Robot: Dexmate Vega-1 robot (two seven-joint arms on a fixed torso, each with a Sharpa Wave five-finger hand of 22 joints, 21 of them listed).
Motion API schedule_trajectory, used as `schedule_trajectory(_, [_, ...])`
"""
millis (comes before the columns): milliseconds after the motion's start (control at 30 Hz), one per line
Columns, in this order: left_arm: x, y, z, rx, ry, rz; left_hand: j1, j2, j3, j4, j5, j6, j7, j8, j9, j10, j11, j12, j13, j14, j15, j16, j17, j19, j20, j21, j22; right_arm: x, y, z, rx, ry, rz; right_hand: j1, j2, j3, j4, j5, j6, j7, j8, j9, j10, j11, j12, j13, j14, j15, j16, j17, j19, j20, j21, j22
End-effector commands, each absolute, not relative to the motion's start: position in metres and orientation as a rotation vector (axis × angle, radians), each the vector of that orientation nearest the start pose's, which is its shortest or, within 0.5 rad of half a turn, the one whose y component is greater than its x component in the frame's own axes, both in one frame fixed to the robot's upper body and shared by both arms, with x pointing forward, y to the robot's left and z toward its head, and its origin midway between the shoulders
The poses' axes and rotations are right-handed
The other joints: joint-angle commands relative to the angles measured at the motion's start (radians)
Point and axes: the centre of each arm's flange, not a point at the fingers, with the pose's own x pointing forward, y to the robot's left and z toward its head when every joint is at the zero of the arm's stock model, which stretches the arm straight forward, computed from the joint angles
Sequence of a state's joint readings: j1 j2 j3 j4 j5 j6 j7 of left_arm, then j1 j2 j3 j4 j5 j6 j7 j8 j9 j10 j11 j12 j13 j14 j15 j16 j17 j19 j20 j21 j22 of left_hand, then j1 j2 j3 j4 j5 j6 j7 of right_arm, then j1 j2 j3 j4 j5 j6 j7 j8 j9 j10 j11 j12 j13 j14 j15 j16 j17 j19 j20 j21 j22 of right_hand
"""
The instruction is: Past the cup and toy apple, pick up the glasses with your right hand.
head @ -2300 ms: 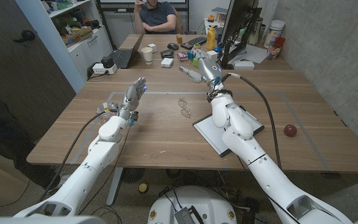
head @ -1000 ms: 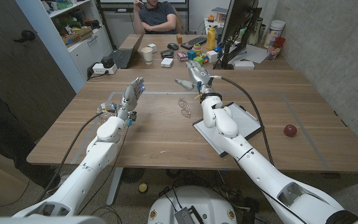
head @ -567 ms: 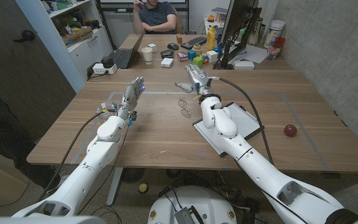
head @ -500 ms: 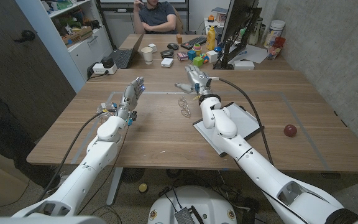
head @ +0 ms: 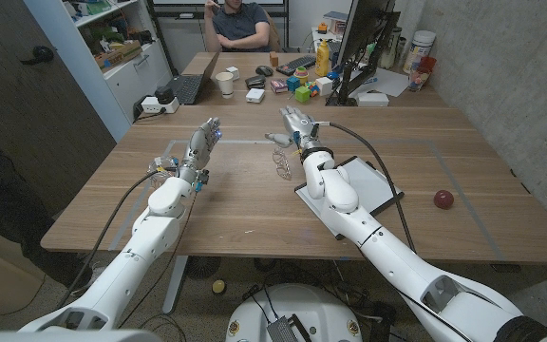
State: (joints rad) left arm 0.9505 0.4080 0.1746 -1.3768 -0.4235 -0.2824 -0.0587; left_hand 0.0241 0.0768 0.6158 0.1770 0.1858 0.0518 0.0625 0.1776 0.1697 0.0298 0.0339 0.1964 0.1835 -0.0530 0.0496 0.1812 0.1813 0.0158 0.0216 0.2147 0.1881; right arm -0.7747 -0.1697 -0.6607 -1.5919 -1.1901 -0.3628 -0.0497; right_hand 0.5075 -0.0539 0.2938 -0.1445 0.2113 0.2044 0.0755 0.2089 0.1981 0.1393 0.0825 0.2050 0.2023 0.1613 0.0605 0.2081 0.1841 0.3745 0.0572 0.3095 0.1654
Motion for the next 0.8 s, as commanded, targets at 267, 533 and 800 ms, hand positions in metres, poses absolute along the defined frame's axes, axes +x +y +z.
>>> schedule_trajectory(267, [0.627, 0.302, -0.028, 0.042, -0.676, -0.152, -0.010, 0.054, -0.006, -0.003, 0.006, -0.003, 0.002, 0.005, 0.006, 0.003, 0.006, 0.006, 0.002, 0.002, 0.009, 0.007, 0.003, 0.004, 0.006, 0.007, 0.004, 0.612, -0.022, 0.018, -1.484, -0.695, -0.220, 0.021, -0.002, 0.000, -0.001, 0.011, 0.015, -0.006, 0.005, 0.002, 0.013, -0.020, 0.003, 0.004, 0.022, 0.004, 0.006, 0.001, 0.038, 0.007, -0.006, 0.002])
schedule_trajectory(533, [0.629, 0.304, -0.030, 0.047, -0.661, -0.139, -0.010, 0.054, -0.008, -0.003, 0.007, -0.003, 0.001, 0.005, 0.006, 0.004, 0.006, 0.006, 0.002, 0.004, 0.009, 0.007, 0.003, 0.003, 0.010, 0.006, 0.004, 0.619, -0.021, 0.017, -1.504, -0.673, -0.215, 0.038, -0.001, -0.001, -0.004, 0.014, 0.013, -0.015, 0.002, 0.002, 0.003, -0.009, -0.002, 0.004, 0.026, 0.019, 0.002, 0.000, 0.079, 0.037, -0.004, 0.002])
schedule_trajectory(800, [0.632, 0.307, -0.039, 0.046, -0.614, -0.108, -0.010, 0.055, -0.011, -0.003, 0.007, -0.003, -0.002, 0.005, 0.005, -0.008, 0.023, 0.001, 0.002, 0.000, 0.017, 0.006, 0.003, 0.001, 0.025, 0.006, 0.004, 0.624, -0.020, 0.015, -1.513, -0.664, -0.200, 0.050, 0.000, -0.002, -0.005, 0.015, 0.010, -0.032, -0.001, 0.003, 0.002, -0.008, -0.002, 0.004, 0.040, 0.026, 0.004, 0.000, 0.114, 0.056, -0.003, 0.002])
